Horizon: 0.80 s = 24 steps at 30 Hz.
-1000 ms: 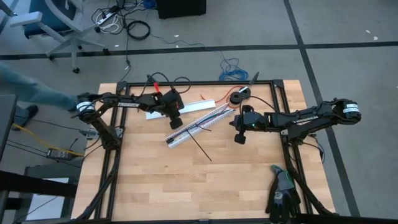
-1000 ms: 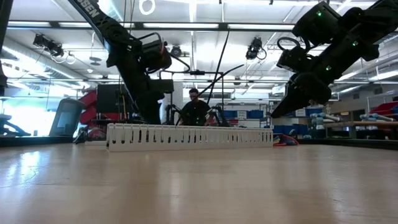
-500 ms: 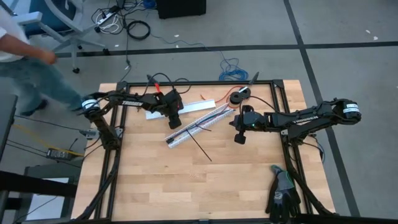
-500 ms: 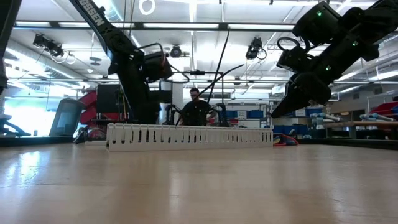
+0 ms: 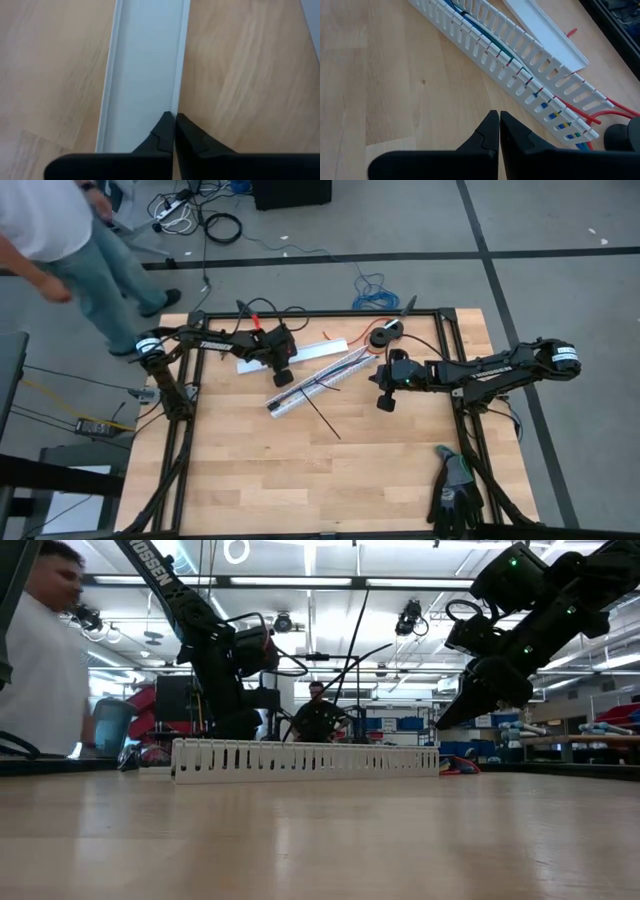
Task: Ziptie cables
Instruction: Close the white cable duct
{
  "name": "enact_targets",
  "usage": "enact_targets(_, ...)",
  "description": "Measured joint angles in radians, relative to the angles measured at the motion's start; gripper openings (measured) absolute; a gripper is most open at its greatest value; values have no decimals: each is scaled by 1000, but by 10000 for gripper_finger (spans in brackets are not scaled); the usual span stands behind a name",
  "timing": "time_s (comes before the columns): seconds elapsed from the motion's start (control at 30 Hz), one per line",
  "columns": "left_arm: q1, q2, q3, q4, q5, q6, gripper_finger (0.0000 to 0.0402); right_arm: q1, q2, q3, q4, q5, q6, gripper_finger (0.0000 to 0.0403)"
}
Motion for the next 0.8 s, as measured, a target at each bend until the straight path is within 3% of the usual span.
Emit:
enact_targets(0.67,-79,-41,149,-223,-27,-60,0,-5,0,0,21,0,-61,4)
enact_targets(0.8,-100,-41,177,-249,-72,-67,0,-19,0,0,36,1,-71,4)
